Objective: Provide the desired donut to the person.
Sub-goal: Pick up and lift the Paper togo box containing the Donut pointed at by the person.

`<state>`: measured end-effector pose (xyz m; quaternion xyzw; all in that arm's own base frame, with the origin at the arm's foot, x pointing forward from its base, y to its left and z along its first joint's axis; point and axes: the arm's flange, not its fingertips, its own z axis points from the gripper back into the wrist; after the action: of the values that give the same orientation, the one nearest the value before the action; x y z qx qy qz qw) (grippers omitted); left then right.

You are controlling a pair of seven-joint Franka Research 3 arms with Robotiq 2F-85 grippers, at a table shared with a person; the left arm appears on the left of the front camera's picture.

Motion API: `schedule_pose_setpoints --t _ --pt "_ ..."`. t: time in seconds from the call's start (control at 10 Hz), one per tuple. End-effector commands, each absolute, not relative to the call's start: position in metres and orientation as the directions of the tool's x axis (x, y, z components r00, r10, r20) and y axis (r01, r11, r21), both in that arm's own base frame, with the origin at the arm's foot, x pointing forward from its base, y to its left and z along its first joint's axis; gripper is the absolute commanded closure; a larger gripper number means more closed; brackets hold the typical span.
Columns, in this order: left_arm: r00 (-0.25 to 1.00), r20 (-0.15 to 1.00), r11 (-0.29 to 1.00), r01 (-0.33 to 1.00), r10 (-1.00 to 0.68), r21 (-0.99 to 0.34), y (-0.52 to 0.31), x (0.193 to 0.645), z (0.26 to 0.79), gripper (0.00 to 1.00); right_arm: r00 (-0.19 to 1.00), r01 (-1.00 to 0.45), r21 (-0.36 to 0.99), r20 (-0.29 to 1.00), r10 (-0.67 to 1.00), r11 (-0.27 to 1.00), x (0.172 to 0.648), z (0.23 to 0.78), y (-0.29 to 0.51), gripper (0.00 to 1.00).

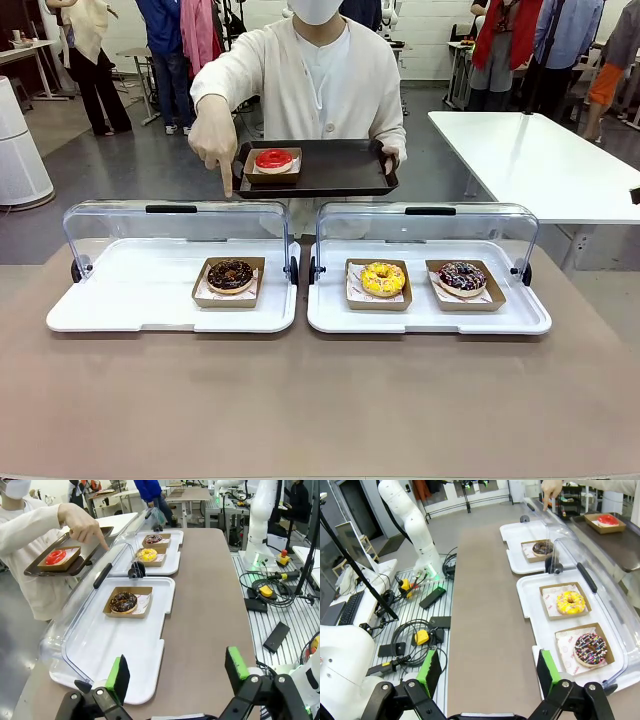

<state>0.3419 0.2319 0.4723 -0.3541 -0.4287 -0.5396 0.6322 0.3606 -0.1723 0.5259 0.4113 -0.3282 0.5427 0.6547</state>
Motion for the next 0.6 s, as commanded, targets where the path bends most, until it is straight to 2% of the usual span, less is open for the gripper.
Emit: schedule_pose_setpoints --t 0.0,0.5 --pt "0.045 0.922 0.176 0.984 -0.384 0.025 0.2315 0.3404 0.4701 0.0 0.19 -0.982 0.178 0.88 0.435 0.067 0.3603 0.5259 -0.1713 0.0" --pt "0.045 0.922 0.176 0.984 -0.384 0.025 0.2315 0.3404 0.4701 0.0 0.19 -0.982 0.178 0.88 0.435 0.067 0.3603 0.5259 -0.1713 0.0"
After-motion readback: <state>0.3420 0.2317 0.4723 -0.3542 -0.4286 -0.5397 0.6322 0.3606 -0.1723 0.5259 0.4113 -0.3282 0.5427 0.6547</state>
